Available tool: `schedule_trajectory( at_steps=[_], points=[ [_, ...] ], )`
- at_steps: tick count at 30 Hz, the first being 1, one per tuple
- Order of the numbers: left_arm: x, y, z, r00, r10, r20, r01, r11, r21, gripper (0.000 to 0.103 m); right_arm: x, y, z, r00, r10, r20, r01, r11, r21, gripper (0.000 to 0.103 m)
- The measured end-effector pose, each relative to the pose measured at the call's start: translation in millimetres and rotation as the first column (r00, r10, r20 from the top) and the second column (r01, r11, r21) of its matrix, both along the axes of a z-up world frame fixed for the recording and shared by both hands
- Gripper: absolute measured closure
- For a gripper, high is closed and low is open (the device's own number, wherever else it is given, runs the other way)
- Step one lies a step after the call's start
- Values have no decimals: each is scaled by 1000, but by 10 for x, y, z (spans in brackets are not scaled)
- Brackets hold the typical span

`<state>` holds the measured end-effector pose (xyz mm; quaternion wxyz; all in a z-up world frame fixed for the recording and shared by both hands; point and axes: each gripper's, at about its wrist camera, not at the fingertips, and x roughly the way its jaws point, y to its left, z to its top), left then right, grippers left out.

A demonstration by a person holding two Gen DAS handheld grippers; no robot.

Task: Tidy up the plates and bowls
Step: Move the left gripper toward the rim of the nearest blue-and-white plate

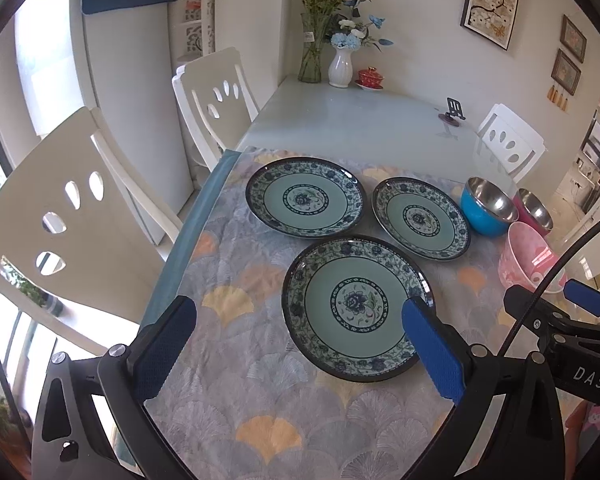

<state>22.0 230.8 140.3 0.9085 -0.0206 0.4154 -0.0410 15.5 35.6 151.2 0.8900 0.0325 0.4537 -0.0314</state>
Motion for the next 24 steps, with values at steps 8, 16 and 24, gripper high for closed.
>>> schedule_trajectory(
  at_steps=[8, 16, 24],
  points=[
    [12, 24, -4, 1000, 2, -3, -2, 1000, -12, 1, 19, 22, -7, 1000, 4, -6, -4, 1000, 0, 0],
    [12, 72, -14, 1000, 9, -11, -10, 1000, -28, 1, -3, 71, 2, 1000, 13, 0, -13, 1000, -20, 0],
    [13, 77, -30, 1000, 0, -8, 0, 1000, -30, 1, -10, 97, 12, 1000, 13, 3, -13, 999, -29, 0]
  ],
)
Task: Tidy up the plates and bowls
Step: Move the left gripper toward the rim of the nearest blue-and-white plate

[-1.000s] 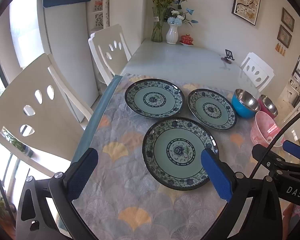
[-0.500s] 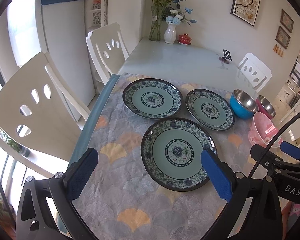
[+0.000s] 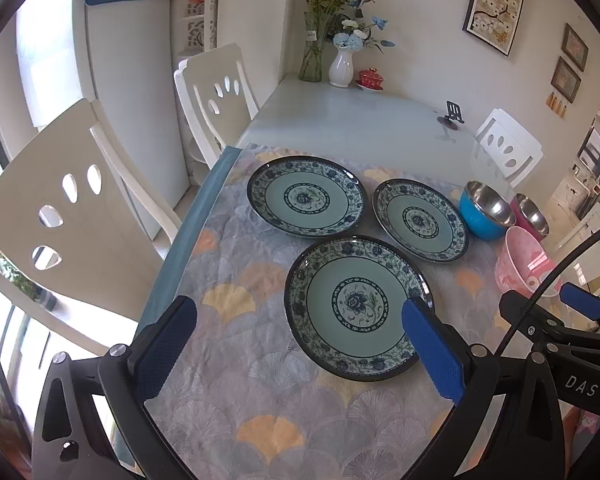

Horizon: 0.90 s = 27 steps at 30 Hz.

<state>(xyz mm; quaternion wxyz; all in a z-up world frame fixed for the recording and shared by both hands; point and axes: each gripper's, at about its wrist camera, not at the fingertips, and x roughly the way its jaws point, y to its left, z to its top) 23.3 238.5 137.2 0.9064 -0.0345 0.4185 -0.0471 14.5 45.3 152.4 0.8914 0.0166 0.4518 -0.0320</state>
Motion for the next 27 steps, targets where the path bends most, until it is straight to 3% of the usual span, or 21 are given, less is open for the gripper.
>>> schedule_trajectory(
  at_steps=[27],
  points=[
    [-22, -47, 37, 1000, -23, 14, 23, 1000, -9, 1, -2, -75, 42, 999, -45, 2, 45, 999, -18, 0]
  ],
)
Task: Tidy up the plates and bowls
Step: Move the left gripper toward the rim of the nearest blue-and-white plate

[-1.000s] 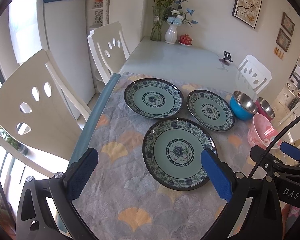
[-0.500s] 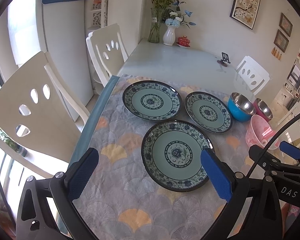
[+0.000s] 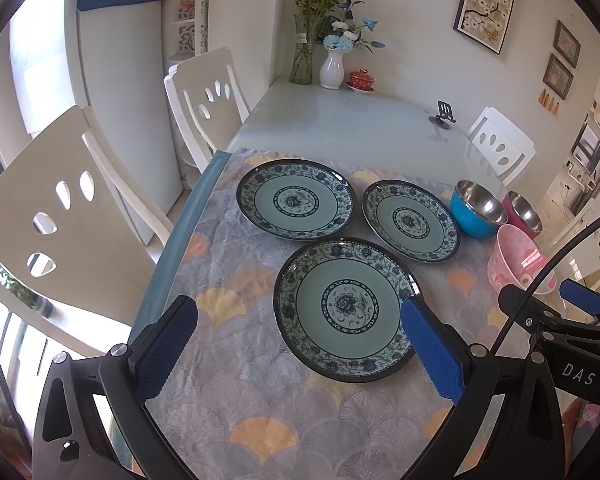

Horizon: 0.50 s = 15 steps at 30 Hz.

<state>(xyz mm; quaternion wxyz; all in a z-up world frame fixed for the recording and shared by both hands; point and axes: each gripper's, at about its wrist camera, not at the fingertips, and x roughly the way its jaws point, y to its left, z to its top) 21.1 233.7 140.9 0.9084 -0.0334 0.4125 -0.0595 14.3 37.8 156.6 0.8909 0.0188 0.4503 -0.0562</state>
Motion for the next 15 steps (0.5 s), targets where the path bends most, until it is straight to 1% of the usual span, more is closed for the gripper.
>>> schedule_trajectory(
  at_steps=[15],
  points=[
    [63, -47, 3, 1000, 2, -4, -2, 1000, 0, 1, 75, -107, -36, 1000, -24, -12, 24, 1000, -1, 0]
  ],
)
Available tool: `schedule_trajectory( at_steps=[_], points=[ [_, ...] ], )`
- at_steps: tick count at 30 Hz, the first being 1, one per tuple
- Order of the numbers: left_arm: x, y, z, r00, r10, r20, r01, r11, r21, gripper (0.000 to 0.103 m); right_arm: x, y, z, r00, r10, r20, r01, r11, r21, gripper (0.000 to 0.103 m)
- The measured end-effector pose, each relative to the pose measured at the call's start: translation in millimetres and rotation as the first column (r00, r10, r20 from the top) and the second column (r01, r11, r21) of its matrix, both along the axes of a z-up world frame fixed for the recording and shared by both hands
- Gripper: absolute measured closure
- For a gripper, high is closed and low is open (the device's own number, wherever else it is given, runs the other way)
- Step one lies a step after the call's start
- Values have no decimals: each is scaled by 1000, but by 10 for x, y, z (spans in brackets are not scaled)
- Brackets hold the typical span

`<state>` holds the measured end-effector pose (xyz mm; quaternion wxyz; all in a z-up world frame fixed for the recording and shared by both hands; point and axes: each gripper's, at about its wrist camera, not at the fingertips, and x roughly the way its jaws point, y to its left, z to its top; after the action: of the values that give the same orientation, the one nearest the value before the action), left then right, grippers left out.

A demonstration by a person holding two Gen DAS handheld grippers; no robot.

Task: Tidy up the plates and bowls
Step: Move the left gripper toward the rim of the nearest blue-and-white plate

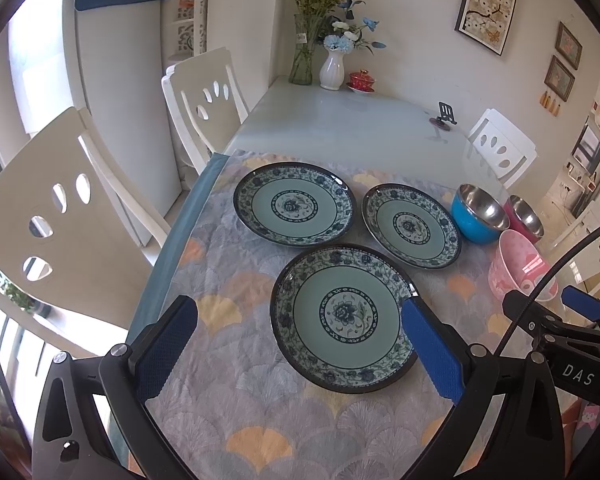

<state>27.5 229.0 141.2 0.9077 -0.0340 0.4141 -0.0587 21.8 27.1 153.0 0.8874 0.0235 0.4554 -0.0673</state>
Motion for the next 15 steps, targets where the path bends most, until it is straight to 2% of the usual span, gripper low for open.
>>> schedule_trajectory(
  at_steps=[7, 11, 15],
  points=[
    [77, 48, -25, 1000, 15, -10, -15, 1000, -17, 1, 51, -10, -26, 1000, -9, -14, 8, 1000, -17, 0],
    [132, 76, -52, 999, 47, -22, -46, 999, 14, 1, 73, -25, -15, 1000, -7, -16, 7, 1000, -15, 0],
    [180, 159, -60, 998, 59, -33, -59, 998, -19, 1, 83, -15, -15, 1000, -13, -9, 12, 999, -39, 0]
  ],
)
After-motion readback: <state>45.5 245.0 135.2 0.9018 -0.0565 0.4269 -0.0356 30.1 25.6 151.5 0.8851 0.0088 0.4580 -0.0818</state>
